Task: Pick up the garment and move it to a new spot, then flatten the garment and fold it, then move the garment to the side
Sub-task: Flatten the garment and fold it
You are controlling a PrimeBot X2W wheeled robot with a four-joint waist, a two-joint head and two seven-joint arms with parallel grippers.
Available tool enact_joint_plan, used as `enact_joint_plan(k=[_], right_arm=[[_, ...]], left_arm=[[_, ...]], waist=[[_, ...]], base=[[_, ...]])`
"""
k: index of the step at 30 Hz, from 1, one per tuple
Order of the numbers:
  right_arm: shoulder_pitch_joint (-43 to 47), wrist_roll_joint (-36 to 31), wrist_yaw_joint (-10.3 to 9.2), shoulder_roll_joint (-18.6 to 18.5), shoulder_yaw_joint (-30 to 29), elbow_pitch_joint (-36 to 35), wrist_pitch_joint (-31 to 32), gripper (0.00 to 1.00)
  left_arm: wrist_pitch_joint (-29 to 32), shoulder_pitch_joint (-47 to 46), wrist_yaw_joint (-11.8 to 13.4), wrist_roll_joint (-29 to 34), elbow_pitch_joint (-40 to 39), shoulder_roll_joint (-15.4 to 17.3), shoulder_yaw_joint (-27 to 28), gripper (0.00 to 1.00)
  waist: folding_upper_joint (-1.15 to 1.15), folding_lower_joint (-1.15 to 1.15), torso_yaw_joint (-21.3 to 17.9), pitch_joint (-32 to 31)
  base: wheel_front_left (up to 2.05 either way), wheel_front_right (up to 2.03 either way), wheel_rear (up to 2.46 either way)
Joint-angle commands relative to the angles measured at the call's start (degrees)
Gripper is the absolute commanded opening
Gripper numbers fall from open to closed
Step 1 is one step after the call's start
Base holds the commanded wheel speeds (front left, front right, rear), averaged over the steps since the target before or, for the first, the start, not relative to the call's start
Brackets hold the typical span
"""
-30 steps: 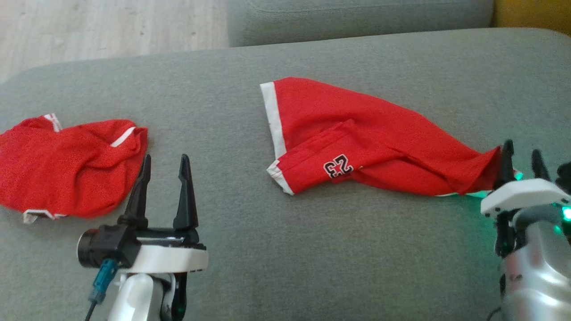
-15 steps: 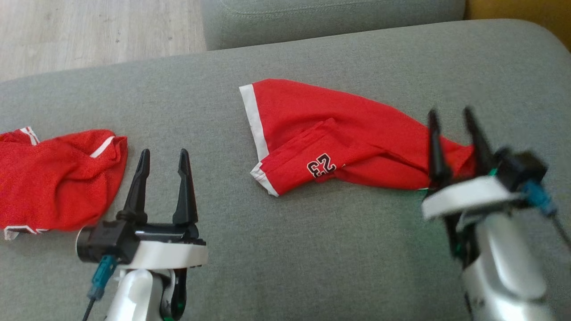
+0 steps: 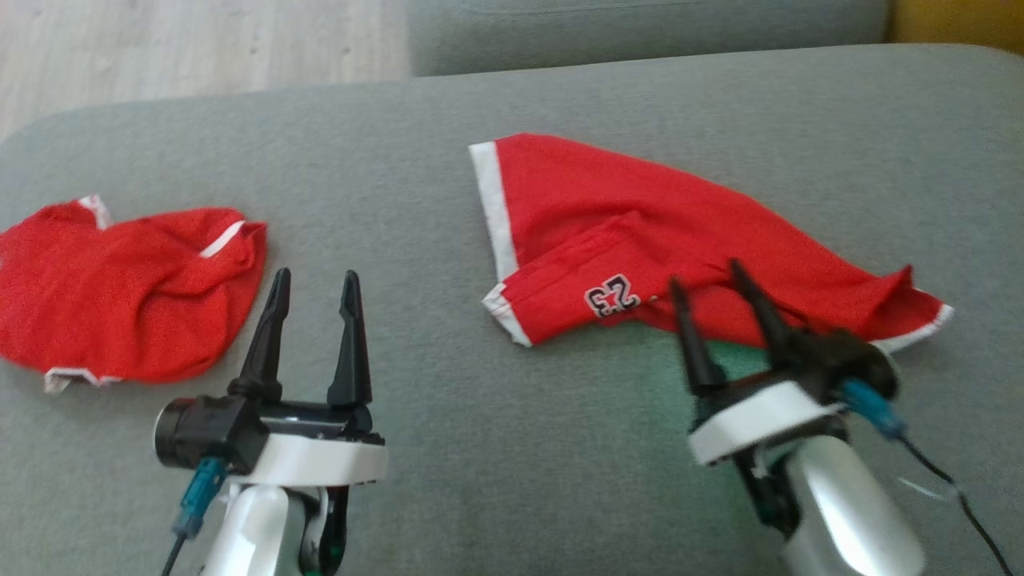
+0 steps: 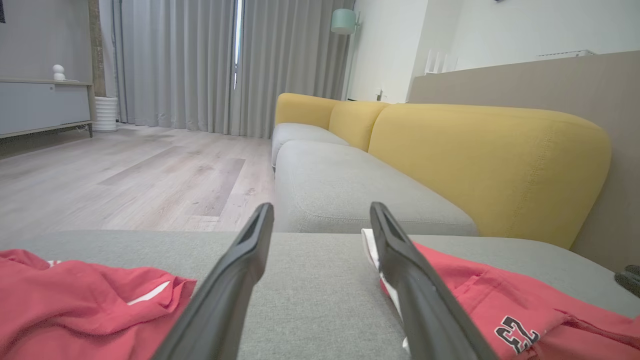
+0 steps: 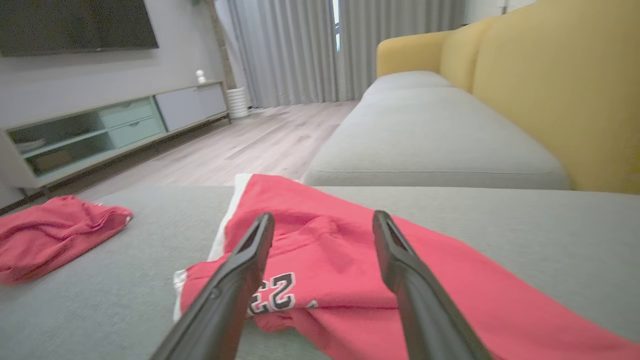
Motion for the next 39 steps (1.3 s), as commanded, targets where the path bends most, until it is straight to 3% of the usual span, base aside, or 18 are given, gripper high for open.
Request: enact_joint_plan(k=[1, 12, 24, 25, 26, 33, 39], right_arm=[[-3.6, -1.0, 0.39, 0.3, 3.4, -1.1, 1.2, 1.0], [-13.4, -4.4, 0.39, 0.3, 17.7, 9.3, 9.8, 1.0], [-21.9, -7.5, 0.39, 0.3, 20.9, 28.4, 14.1, 1.0], [-22.2, -7.2, 0.39, 0.3, 21.0, 29.0, 13.8, 0.38], [-22.5, -6.7, 0.39, 0.3, 20.8, 29.3, 13.1, 0.0], [-27.0, -3.0, 0.39, 0.3, 15.7, 28.3, 7.2, 0.0], [-33.9, -0.6, 0.39, -0.9, 5.2, 27.6, 4.0, 0.0]], left_arm=[[-0.3, -2.9, 0.0, 0.1, -1.7, 0.1, 1.2, 1.0], [-0.3, -4.3, 0.7, -1.5, -1.0, 0.1, -1.3, 1.0], [-0.3, -5.1, 1.9, -2.8, -0.9, 0.1, -3.5, 1.0], [-0.3, -5.0, 1.9, -2.8, -0.9, 0.1, -3.5, 1.0], [-0.3, -5.0, 2.0, -2.8, -0.9, 0.1, -3.5, 1.0], [-0.3, -4.8, 2.2, -2.8, -0.9, 0.1, -3.0, 1.0], [-0.3, -5.0, 2.2, -2.8, -1.1, 0.1, -3.6, 1.0]], waist=[[0.0, 0.0, 1.7, 0.8], [0.0, 0.0, 7.7, 3.1], [0.0, 0.0, 13.5, 4.9], [0.0, 0.0, 13.6, 4.9], [0.0, 0.0, 13.6, 4.9], [0.0, 0.0, 11.9, 4.5], [0.0, 0.0, 10.5, 4.5]], base=[[0.0, 0.0, 0.0], [0.0, 0.0, 0.0], [0.0, 0.0, 0.0], [0.0, 0.0, 0.0], [0.0, 0.0, 0.0], [0.0, 0.0, 0.0], [0.0, 0.0, 0.0]])
